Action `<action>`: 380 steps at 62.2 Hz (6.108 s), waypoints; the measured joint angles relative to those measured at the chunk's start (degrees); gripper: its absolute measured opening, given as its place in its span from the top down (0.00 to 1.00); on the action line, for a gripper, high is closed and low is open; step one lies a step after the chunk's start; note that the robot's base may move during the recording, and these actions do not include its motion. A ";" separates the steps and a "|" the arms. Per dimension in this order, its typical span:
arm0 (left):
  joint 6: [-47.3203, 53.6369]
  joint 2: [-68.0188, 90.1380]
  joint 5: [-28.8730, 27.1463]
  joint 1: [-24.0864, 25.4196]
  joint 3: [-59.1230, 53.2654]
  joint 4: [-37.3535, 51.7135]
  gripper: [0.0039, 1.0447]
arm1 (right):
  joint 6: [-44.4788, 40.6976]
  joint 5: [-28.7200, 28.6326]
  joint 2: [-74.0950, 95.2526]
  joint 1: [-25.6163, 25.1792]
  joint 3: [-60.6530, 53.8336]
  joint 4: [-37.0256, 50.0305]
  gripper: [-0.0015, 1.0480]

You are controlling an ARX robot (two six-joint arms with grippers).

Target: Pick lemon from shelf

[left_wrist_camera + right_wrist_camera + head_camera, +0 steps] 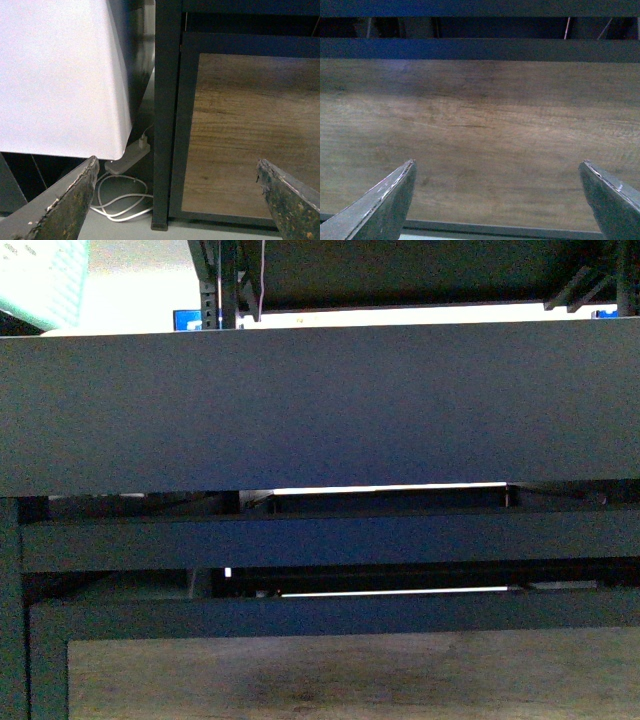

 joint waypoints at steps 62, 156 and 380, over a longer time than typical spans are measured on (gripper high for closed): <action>-0.02 -0.02 0.00 0.00 0.00 0.00 0.07 | 0.00 0.00 0.00 0.00 0.00 0.00 0.07; 0.00 -0.02 0.00 0.00 0.00 0.00 0.08 | 0.02 0.02 0.00 0.00 0.00 0.00 0.07; -76.41 105.53 18.49 24.04 74.34 17.81 0.71 | 0.00 0.00 0.00 0.00 0.00 0.00 0.07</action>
